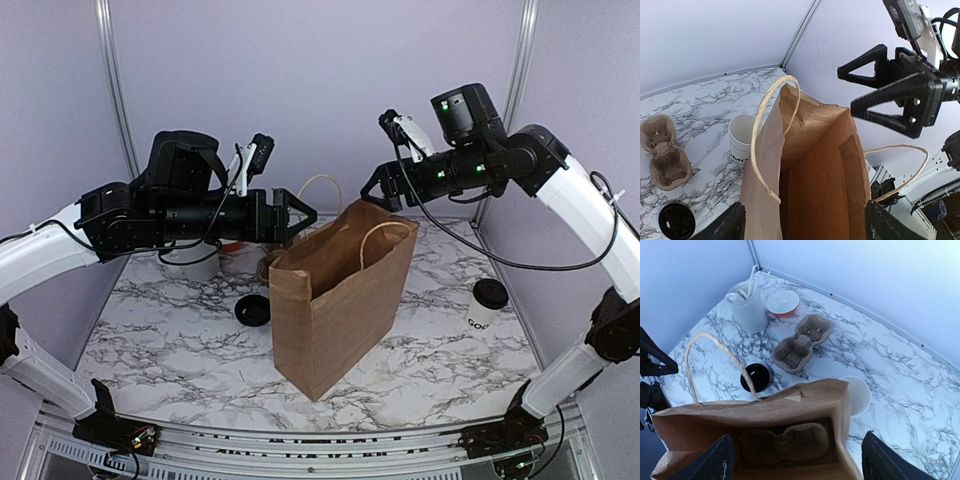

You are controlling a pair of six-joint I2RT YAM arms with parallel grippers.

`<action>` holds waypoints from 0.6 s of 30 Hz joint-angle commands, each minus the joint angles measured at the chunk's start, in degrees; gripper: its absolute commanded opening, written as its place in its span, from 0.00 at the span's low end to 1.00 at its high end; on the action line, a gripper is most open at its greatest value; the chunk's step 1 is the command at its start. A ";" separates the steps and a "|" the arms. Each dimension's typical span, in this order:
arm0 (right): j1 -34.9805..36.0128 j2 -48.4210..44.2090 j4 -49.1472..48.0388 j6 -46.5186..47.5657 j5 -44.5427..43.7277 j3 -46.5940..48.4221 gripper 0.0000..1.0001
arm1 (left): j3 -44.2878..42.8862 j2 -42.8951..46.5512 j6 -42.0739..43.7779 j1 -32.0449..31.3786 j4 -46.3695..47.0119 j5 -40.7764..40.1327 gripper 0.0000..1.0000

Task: Pack the takeout coffee

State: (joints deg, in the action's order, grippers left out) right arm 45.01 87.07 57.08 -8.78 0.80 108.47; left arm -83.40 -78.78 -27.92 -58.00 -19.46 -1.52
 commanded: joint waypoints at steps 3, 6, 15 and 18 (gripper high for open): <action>-3.03 -5.35 -9.54 -2.00 -3.47 -3.93 0.87 | -1.04 1.15 2.09 1.52 1.80 0.95 0.84; -5.18 -8.46 -11.97 -3.51 -4.93 -7.95 0.87 | -0.97 1.18 2.36 2.90 1.33 2.00 0.83; -12.98 -19.56 -14.88 -9.29 -6.05 -24.45 0.84 | -0.71 3.11 5.15 6.23 0.44 4.15 0.74; -13.88 -22.68 -14.72 -11.09 -6.73 -30.06 0.82 | 1.82 5.97 3.40 9.04 0.17 1.98 0.74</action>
State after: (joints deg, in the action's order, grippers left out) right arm 32.29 67.92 43.97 -16.29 -4.64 82.70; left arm -83.33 -77.91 -24.34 -51.99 -19.57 2.00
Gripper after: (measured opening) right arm 0.829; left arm 0.742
